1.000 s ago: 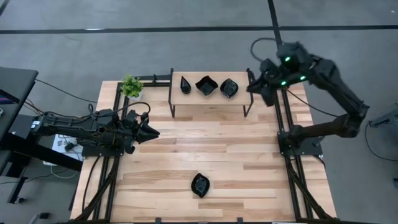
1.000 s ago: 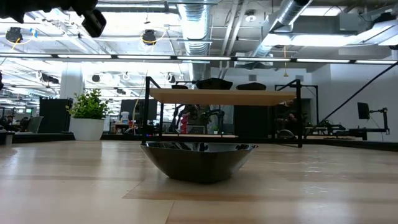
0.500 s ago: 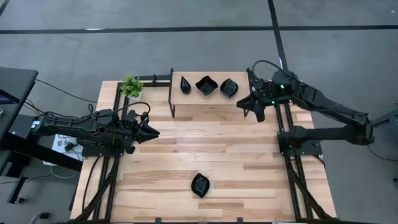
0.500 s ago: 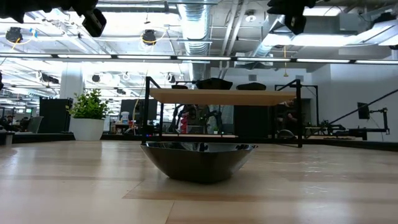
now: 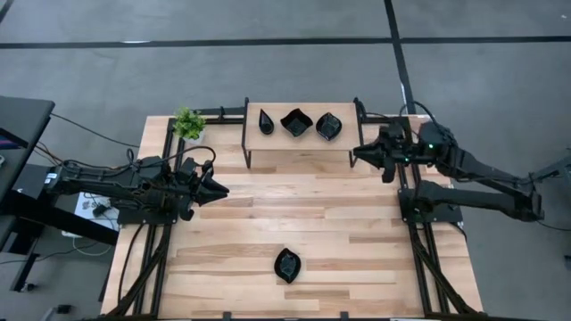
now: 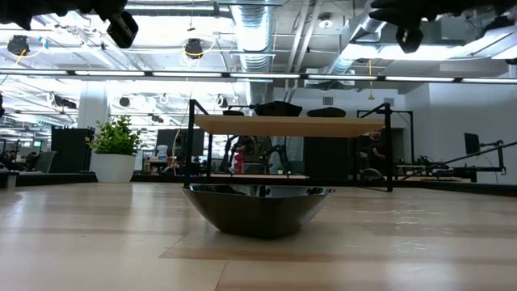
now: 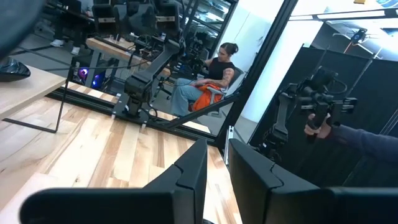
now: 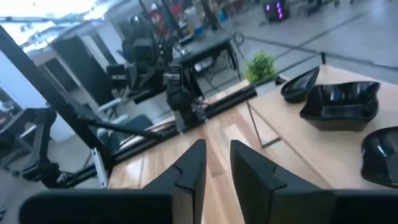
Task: Pick & Place Mini shaped plates
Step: Stack the leaf shaped plate on top of the leaf shaped plates on the shelf
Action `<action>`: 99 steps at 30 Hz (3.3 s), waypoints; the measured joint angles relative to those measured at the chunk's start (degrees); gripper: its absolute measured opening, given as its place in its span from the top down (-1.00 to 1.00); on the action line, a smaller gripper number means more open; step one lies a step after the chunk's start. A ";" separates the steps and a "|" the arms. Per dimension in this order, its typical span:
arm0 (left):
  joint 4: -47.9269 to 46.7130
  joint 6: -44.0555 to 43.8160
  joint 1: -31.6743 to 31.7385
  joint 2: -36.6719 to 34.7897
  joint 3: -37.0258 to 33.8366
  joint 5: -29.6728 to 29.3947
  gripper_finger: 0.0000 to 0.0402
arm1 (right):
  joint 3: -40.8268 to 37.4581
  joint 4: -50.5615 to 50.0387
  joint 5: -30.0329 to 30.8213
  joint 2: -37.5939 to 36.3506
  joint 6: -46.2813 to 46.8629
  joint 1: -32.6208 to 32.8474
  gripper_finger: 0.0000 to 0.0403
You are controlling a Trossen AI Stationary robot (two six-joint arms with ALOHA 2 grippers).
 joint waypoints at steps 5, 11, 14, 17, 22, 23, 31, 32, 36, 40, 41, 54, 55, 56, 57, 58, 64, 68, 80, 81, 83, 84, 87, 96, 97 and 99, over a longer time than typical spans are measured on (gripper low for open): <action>-0.01 -0.02 0.02 0.00 0.00 0.00 0.67 | -5.98 6.41 0.18 -4.03 0.18 0.00 0.66; 0.00 -0.01 0.00 0.00 0.00 0.00 0.67 | -11.92 9.04 -0.09 -8.25 4.68 0.00 0.66; 0.00 0.00 0.00 0.00 0.00 0.00 0.67 | -14.70 12.01 -0.20 -9.35 5.90 -0.02 0.66; 0.00 -0.02 0.01 0.00 0.00 0.00 0.67 | -17.50 16.56 -0.19 -9.73 5.51 -0.02 0.66; 0.02 -0.02 0.00 0.00 0.00 -0.18 0.67 | -20.96 18.82 -0.17 -9.64 5.39 -0.02 0.66; 0.02 -0.02 0.00 0.00 0.00 -0.71 0.67 | -21.45 18.81 -0.17 -9.64 5.41 -0.02 0.66; 0.19 -1.68 -0.03 0.60 1.16 -3.69 0.67 | -26.00 22.83 -0.24 -9.64 4.89 -0.02 0.66; 0.25 -1.75 -0.18 1.07 1.93 -3.69 0.67 | -26.56 23.38 -0.24 -9.64 4.89 -0.02 0.66; 0.08 -0.94 -1.45 5.76 6.55 -3.69 0.67 | -29.25 27.73 -1.54 -9.64 4.58 -0.02 0.66; -4.82 -0.22 -3.35 14.10 13.16 -3.69 0.67 | -29.73 28.83 -2.39 -9.64 3.62 -0.02 0.66; -7.39 -0.23 -3.69 16.42 15.13 -3.69 0.67 | -29.73 28.85 -2.86 -9.64 2.95 -0.02 0.66; -24.50 -18.13 -8.05 44.09 32.95 -3.70 0.67 | -29.73 30.58 -8.22 -9.69 -0.23 -0.04 0.66; -24.50 -20.64 -8.79 45.36 33.31 -3.78 0.67 | -29.73 30.58 -8.40 -9.69 -0.23 -0.03 0.66; -24.50 -23.48 -9.70 46.65 33.56 -4.23 0.67 | -29.73 30.55 -8.48 -9.69 -0.23 -0.02 0.66; -24.43 -26.25 -10.69 47.91 33.77 -4.96 0.67 | -29.73 30.53 -8.51 -9.69 -0.25 -0.04 0.66; -24.35 -29.43 -11.87 49.09 33.83 -6.24 0.67 | -29.73 30.51 -8.52 -9.69 -0.25 -0.04 0.66; -24.26 -51.59 -19.38 55.23 33.86 -14.84 0.67 | -29.73 30.37 -8.68 -9.69 -0.67 -0.04 0.66; -24.02 -65.05 -23.61 58.14 33.85 -23.08 0.67 | -29.71 30.31 -9.44 -9.69 -0.67 -0.02 0.66; -18.97 -72.40 -27.34 66.62 38.08 -28.85 0.67 | -29.68 30.09 -9.44 -9.69 -0.69 -0.02 0.66; -18.87 -72.87 -27.20 66.91 38.32 -28.40 0.67 | -29.68 30.05 -9.44 -9.69 -0.68 -0.03 0.66; -18.90 -74.49 -26.97 67.26 38.39 -27.63 0.67 | -29.68 29.95 -9.44 -9.69 -0.69 -0.02 0.66; -18.95 -75.03 -26.88 67.31 38.38 -27.20 0.67 | -29.68 29.94 -9.44 -9.69 -0.69 -0.04 0.66; -18.88 -75.06 -26.64 67.03 38.38 -26.87 0.67 | -29.68 29.94 -9.44 -9.69 -0.68 -0.03 0.66; -14.70 -78.80 -26.32 66.75 38.38 -27.26 0.67 | -29.68 29.91 -9.45 -9.69 -0.67 -0.04 0.66; -14.78 -80.09 -26.30 66.75 38.38 -27.24 0.67 | -29.68 29.91 -9.45 -9.69 -0.67 -0.03 0.66; -15.51 -82.90 -26.25 66.75 38.38 -26.99 0.67 | -29.68 29.90 -9.44 -9.69 -0.67 -0.04 0.66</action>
